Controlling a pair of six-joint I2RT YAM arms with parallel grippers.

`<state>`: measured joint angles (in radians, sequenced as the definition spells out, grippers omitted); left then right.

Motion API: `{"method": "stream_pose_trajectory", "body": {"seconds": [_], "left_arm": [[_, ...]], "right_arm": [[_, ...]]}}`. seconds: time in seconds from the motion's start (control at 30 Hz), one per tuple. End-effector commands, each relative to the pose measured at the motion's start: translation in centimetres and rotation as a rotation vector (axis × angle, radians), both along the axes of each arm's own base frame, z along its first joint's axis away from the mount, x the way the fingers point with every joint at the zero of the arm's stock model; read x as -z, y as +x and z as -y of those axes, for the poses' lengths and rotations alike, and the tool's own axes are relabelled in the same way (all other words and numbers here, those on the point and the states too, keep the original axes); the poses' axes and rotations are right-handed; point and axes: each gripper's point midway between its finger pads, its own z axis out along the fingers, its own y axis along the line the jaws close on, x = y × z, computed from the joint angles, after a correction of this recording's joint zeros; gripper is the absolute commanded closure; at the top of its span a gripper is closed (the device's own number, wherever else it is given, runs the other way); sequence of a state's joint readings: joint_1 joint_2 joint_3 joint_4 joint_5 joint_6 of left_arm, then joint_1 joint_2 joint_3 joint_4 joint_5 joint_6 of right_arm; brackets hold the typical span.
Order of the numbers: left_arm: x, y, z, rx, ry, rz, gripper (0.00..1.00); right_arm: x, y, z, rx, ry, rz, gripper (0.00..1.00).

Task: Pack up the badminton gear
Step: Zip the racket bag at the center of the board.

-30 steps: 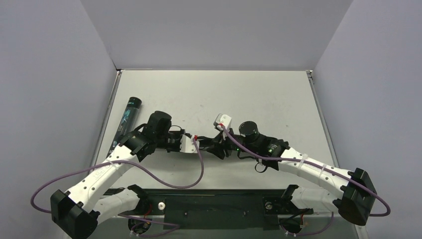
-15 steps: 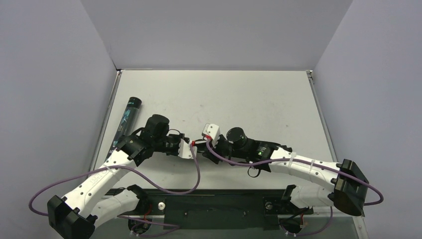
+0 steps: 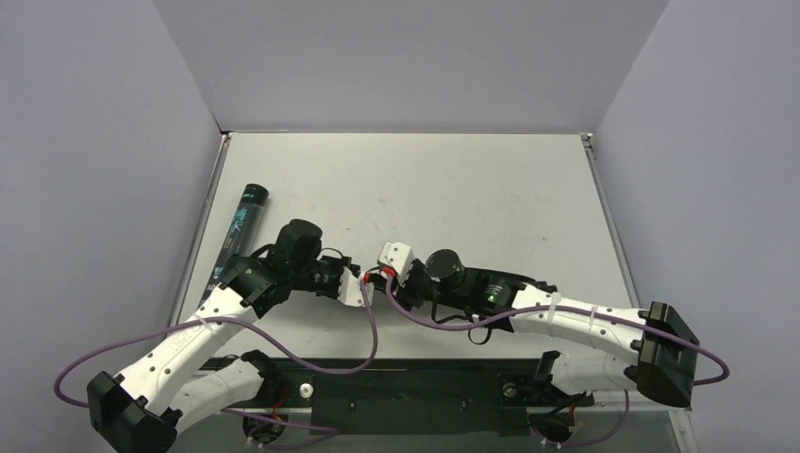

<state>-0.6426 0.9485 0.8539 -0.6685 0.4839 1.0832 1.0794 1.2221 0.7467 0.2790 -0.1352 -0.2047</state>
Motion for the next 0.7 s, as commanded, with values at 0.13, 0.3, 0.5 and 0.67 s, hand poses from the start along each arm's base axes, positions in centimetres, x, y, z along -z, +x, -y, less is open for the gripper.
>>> {"method": "stream_pose_trajectory", "body": {"seconds": [0.13,0.3,0.5,0.67], "left_arm": [[-3.2,-0.2,2.0,0.089,-0.107,0.108,1.00],[-3.1,-0.4,2.1,0.095,-0.099,0.118,1.00],[-3.4,-0.3,2.2,0.091,-0.099,0.132,1.00],[-3.6,0.0,2.3,0.086,-0.100,0.137,1.00]], "right_arm": [[-4.7,0.5,0.1,0.033,0.097,0.121,0.62],[-4.8,0.4,-0.2,0.024,0.089,0.132,0.63],[-4.4,0.1,-0.8,0.001,0.077,0.119,0.64],[-3.9,-0.5,-1.2,-0.025,0.067,0.093,0.69]]}}
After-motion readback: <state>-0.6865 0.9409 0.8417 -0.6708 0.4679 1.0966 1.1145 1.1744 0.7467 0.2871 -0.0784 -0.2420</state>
